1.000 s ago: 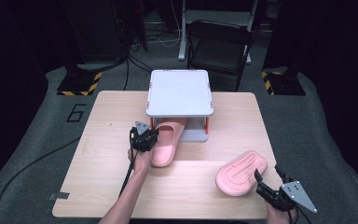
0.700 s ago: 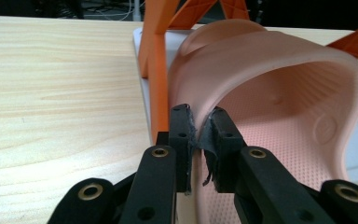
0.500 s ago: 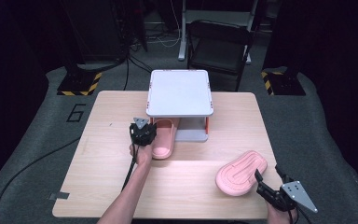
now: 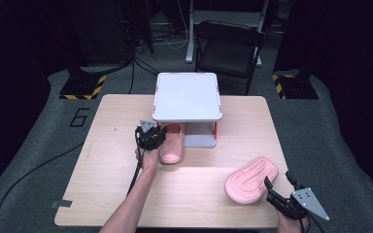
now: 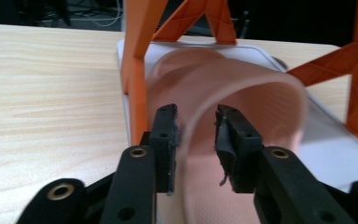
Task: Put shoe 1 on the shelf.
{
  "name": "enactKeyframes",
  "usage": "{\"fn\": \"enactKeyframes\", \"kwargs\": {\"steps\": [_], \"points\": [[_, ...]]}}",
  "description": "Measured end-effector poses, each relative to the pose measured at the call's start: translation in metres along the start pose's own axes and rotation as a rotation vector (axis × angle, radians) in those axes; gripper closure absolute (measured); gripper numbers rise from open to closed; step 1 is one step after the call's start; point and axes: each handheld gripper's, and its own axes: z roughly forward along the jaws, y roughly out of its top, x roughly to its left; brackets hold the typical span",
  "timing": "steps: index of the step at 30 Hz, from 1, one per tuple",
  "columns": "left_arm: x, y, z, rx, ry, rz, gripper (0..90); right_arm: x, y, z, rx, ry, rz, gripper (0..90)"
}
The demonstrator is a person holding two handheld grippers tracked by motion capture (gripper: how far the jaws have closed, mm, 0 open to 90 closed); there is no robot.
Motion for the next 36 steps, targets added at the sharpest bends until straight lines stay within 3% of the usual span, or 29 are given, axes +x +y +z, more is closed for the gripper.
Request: {"fn": "enactKeyframes", "kwargs": {"steps": [1,3,4,5,7,8,11,14,16,19,20,22,24,31,32,36], "points": [[0.0,-0.002,-0.005,0.0,-0.016,0.026,57.0,0.0,0.0,-0.001,0.003,0.002,0.004,21.9],[0.001,-0.006,-0.014,0.011,-0.066,0.029,46.2,-0.001,0.0,0.0,0.001,0.0,0.008,21.9],[0.003,-0.009,-0.021,0.021,-0.122,0.03,43.5,-0.002,0.0,0.0,0.004,0.001,0.009,21.9],[0.004,-0.011,-0.026,0.039,-0.15,0.043,38.8,-0.002,0.0,0.0,0.003,-0.001,0.014,21.9],[0.004,-0.018,-0.036,0.064,-0.195,0.084,32.4,-0.003,0.0,0.0,0.001,-0.001,0.013,21.9],[0.005,-0.023,-0.044,0.084,-0.221,0.129,29.8,-0.002,0.0,0.0,0.0,0.0,0.015,21.9],[0.005,-0.032,-0.056,0.136,-0.252,0.202,22.4,-0.001,0.001,0.0,-0.001,0.0,0.012,21.9],[0.003,-0.037,-0.063,0.152,-0.266,0.224,16.4,0.0,0.001,0.0,-0.001,0.0,0.01,21.9],[0.001,-0.04,-0.063,0.17,-0.245,0.281,15.9,0.001,0.001,0.0,0.001,0.002,0.003,21.9],[-0.002,-0.045,-0.058,0.206,-0.219,0.306,16.5,0.002,0.001,0.0,0.002,0.003,0.005,21.9],[-0.003,-0.047,-0.054,0.209,-0.213,0.318,16.9,0.002,0.001,0.0,0.002,0.002,0.004,21.9],[-0.005,-0.046,-0.052,0.204,-0.214,0.298,17.1,0.001,0.002,-0.001,0.001,-0.001,-0.001,22.0],[-0.008,-0.044,-0.048,0.198,-0.185,0.329,17.6,0.001,0.001,-0.001,0.002,-0.004,0.005,22.0],[-0.012,-0.036,-0.031,0.184,-0.133,0.315,20.2,-0.001,0.001,-0.002,0.001,-0.003,0.014,22.1],[-0.014,-0.036,-0.027,0.177,-0.125,0.285,20.3,-0.001,0.001,-0.002,0.0,-0.004,0.015,22.1],[-0.013,-0.033,-0.016,0.161,-0.092,0.253,21.3,0.0,0.001,-0.001,0.003,0.001,0.011,22.1]]}}
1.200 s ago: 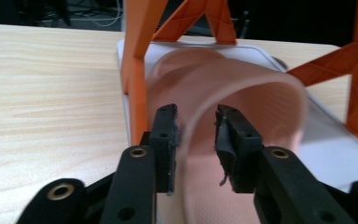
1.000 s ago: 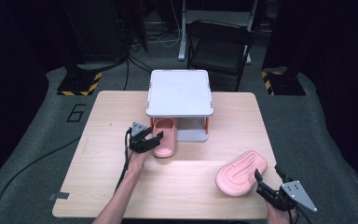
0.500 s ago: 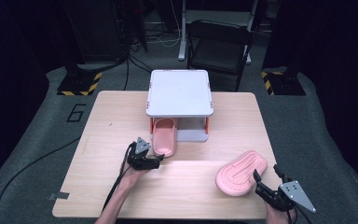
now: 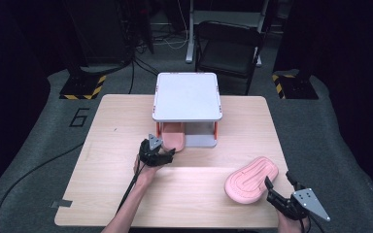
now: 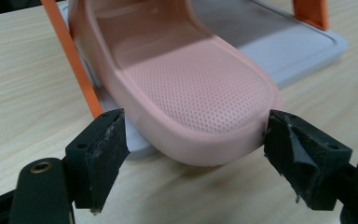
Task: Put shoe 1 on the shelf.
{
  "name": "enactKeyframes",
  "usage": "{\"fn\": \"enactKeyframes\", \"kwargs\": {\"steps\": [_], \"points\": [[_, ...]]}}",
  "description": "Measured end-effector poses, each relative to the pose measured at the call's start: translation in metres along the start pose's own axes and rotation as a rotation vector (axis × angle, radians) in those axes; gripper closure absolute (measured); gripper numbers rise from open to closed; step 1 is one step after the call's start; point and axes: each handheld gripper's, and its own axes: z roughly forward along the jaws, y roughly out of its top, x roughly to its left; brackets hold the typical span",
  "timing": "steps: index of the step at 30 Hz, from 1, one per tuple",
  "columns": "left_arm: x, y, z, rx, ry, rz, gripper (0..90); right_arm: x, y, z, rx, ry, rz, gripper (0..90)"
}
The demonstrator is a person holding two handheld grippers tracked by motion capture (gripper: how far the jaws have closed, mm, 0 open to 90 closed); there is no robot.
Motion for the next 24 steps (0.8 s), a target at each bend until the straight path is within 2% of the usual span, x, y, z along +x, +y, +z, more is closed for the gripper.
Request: {"fn": "enactKeyframes", "kwargs": {"steps": [5,6,8,11,12,15,19,20,24], "points": [[0.002,0.004,0.009,-0.018,0.043,-0.025,22.0,-0.001,0.0,0.0,0.0,-0.004,0.002,22.2],[0.005,0.005,0.01,-0.007,0.046,-0.013,22.0,-0.002,0.0,0.0,-0.001,-0.006,0.003,22.2],[0.006,0.005,0.013,-0.002,0.045,-0.048,22.1,-0.002,0.0,-0.001,-0.002,-0.01,0.003,22.2],[0.007,0.006,0.016,-0.008,0.054,-0.057,22.0,-0.004,0.0,-0.002,-0.002,-0.011,0.002,22.2],[0.008,0.007,0.017,0.005,0.049,-0.053,22.1,-0.004,0.0,-0.002,-0.002,-0.011,0.002,22.2],[0.009,0.008,0.019,0.002,0.045,-0.032,20.1,-0.004,-0.001,-0.002,0.0,-0.009,0.002,22.2],[0.007,0.008,0.017,0.003,0.045,-0.042,21.2,-0.003,0.0,-0.001,-0.001,-0.009,0.007,22.2],[0.007,0.008,0.015,-0.001,0.038,-0.031,21.1,-0.003,-0.001,-0.001,0.0,-0.008,0.006,22.1],[0.004,0.007,0.003,-0.052,-0.005,-0.085,20.9,-0.002,-0.001,-0.001,-0.003,-0.005,0.005,22.1]]}}
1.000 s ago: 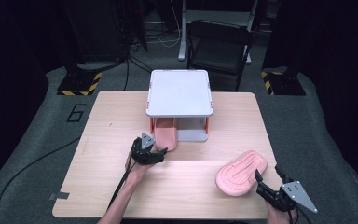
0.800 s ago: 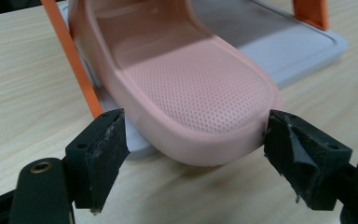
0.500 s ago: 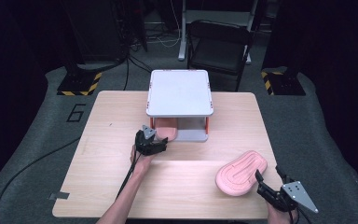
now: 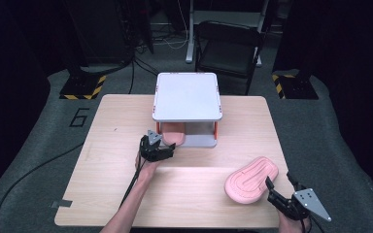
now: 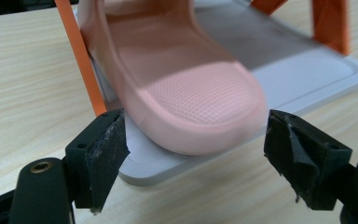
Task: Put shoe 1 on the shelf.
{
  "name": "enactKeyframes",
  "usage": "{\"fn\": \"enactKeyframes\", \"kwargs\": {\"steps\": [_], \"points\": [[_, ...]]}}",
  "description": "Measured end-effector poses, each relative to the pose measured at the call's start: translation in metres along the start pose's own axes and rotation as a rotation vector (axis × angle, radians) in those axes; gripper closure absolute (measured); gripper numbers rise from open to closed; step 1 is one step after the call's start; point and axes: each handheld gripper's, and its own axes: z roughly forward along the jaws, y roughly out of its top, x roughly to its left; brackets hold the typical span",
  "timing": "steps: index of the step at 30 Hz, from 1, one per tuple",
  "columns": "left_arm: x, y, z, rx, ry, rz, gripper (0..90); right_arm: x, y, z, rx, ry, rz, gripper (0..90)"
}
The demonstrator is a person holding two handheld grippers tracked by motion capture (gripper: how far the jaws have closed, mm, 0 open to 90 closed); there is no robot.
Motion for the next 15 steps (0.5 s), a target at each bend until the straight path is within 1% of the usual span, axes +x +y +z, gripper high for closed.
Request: {"fn": "enactKeyframes", "kwargs": {"steps": [1,3,4,5,6,7,8,11,12,13,14,15], "points": [[0.0,0.0,-0.004,-0.016,-0.009,-0.007,20.6,0.0,0.0,0.0,-0.001,0.002,-0.003,22.2],[0.001,0.001,-0.021,-0.055,-0.047,-0.004,20.0,0.001,0.0,0.0,0.001,0.009,-0.003,22.1],[0.002,0.001,-0.028,-0.059,-0.057,0.004,19.9,0.001,0.0,0.001,0.001,0.009,0.0,22.1],[0.003,0.0,-0.034,-0.077,-0.062,0.001,19.8,0.001,0.0,0.001,0.001,0.008,0.0,22.0],[0.006,0.0,-0.045,-0.091,-0.076,0.012,19.9,0.002,0.0,0.001,0.001,0.009,0.002,22.0],[0.008,-0.002,-0.052,-0.104,-0.082,0.013,19.9,0.002,0.0,0.001,-0.001,0.011,0.007,21.9],[0.014,-0.005,-0.065,-0.122,-0.091,0.011,20.1,0.002,0.0,0.001,-0.002,0.013,0.005,21.9],[0.027,-0.014,-0.088,-0.163,-0.108,-0.008,21.2,0.003,0.0,0.001,-0.003,0.019,0.004,21.6],[0.031,-0.017,-0.094,-0.17,-0.114,-0.014,21.4,0.004,0.0,0.001,-0.002,0.023,0.008,21.4],[0.037,-0.022,-0.103,-0.182,-0.113,-0.028,21.6,0.004,0.0,0.001,0.0,0.025,0.004,21.4],[0.042,-0.027,-0.11,-0.189,-0.107,-0.044,22.1,0.004,0.0,0.002,-0.001,0.025,0.01,21.2],[0.045,-0.031,-0.114,-0.192,-0.109,-0.058,22.2,0.005,-0.001,0.003,-0.003,0.03,0.018,21.1]]}}
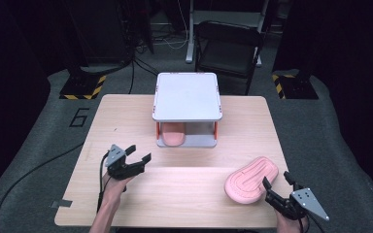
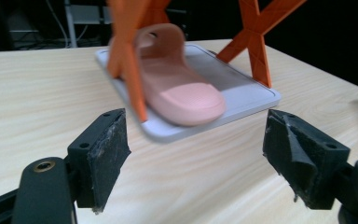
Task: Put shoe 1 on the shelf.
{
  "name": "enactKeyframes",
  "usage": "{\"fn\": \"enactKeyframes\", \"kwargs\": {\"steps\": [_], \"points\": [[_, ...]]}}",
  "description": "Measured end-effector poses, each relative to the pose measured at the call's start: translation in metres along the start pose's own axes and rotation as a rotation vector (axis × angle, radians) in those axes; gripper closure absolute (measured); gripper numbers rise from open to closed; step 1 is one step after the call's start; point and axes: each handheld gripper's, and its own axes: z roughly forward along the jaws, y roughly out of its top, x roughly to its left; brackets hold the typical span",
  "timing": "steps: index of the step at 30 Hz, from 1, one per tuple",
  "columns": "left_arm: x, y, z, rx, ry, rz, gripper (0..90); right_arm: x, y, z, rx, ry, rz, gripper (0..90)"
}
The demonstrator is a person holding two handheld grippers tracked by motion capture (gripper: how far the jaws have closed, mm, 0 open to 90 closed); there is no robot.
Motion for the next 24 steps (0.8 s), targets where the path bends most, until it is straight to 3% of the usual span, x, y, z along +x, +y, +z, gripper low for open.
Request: {"fn": "enactKeyframes", "kwargs": {"steps": [5,8,13,20,24], "points": [[0.021,-0.013,-0.033,0.016,0.031,-0.054,22.1,0.0,-0.001,0.002,-0.002,0.005,0.035,20.6],[0.03,-0.017,-0.049,0.034,0.046,-0.057,22.1,-0.001,-0.001,0.002,0.0,0.0,0.039,20.6],[0.036,-0.023,-0.069,0.011,0.079,-0.072,22.1,-0.001,-0.001,0.001,-0.001,0.001,0.042,20.6],[0.038,-0.027,-0.072,0.034,0.132,-0.07,22.2,-0.004,0.0,-0.001,-0.012,-0.005,0.055,20.7],[0.035,-0.026,-0.072,0.024,0.132,-0.079,22.2,-0.007,0.0,-0.003,-0.014,-0.013,0.058,20.8]]}}
